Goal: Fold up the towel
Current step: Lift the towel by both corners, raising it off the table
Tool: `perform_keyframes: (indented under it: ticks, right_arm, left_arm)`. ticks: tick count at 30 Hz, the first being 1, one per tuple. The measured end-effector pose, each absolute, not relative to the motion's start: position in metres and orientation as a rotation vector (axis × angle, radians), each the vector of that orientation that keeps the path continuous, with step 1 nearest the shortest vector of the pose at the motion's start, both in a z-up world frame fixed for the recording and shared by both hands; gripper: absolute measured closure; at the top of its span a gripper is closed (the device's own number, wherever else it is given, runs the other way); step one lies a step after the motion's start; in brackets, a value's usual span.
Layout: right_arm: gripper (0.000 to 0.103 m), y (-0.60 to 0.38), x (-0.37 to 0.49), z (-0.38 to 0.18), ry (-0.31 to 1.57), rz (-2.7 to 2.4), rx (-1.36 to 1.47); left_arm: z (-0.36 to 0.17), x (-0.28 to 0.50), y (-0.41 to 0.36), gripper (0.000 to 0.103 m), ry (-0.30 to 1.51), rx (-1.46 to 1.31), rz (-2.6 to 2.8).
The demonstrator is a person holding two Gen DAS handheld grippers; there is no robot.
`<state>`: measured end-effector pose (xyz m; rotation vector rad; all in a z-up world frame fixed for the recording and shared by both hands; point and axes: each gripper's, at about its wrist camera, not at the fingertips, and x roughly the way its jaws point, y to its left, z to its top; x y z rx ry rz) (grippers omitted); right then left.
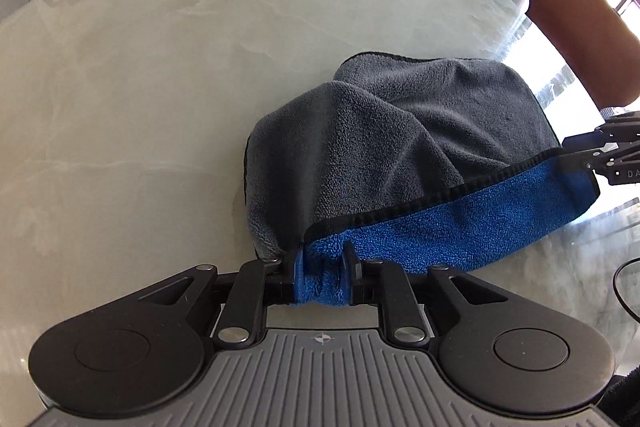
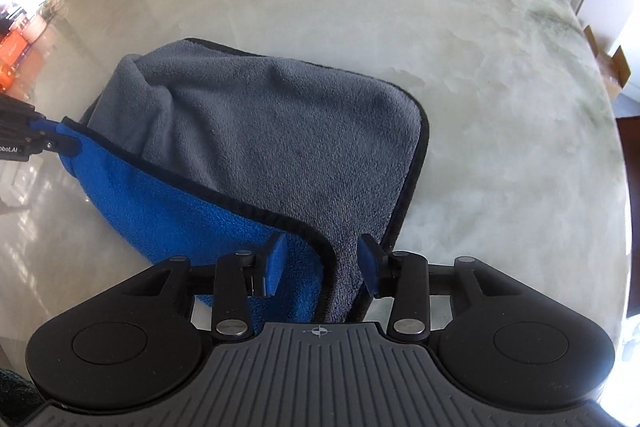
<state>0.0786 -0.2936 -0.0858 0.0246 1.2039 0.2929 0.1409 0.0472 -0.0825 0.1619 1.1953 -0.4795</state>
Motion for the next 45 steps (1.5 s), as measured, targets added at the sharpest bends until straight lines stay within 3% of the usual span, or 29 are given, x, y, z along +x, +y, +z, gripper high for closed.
perform_keyframes:
  ticks: [5,9,11,20,26,30,34,37,45]
  right_arm:
    - [0.063,-0.289,0.071,-0.090,1.226,0.316,0.031]
    - [0.066,-0.284,0.064,-0.089,1.217,0.341,0.022]
    - [0.082,-0.282,0.062,-0.086,1.204,0.353,0.013]
    - [0.086,-0.277,0.056,-0.080,1.189,0.388,-0.007]
    - [0.082,-0.276,0.059,-0.082,1.194,0.365,-0.015]
    - [0.067,-0.275,0.062,-0.083,1.185,0.361,-0.001]
    - [0.067,-0.276,0.067,-0.085,1.170,0.367,0.031]
    - [0.097,-0.276,0.067,-0.082,1.142,0.375,0.041]
    - [0.097,-0.293,0.039,-0.029,0.996,0.363,0.071]
  left_arm:
    - [-0.081,0.141,0.048,0.067,1.203,0.207,-0.501]
    - [-0.080,0.141,0.048,0.067,1.187,0.256,-0.519]
    - [-0.079,0.140,0.046,0.067,1.173,0.287,-0.537]
    - [-0.071,0.130,0.041,0.070,1.122,0.420,-0.645]
    - [-0.073,0.125,0.041,0.081,1.141,0.465,-0.679]
    - [-0.073,0.122,0.044,0.082,1.148,0.468,-0.681]
    - [-0.074,0.119,0.047,0.082,1.150,0.462,-0.674]
    - [-0.071,0.115,0.049,0.085,1.143,0.452,-0.663]
    - [-0.040,0.102,0.061,0.091,1.075,0.367,-0.630]
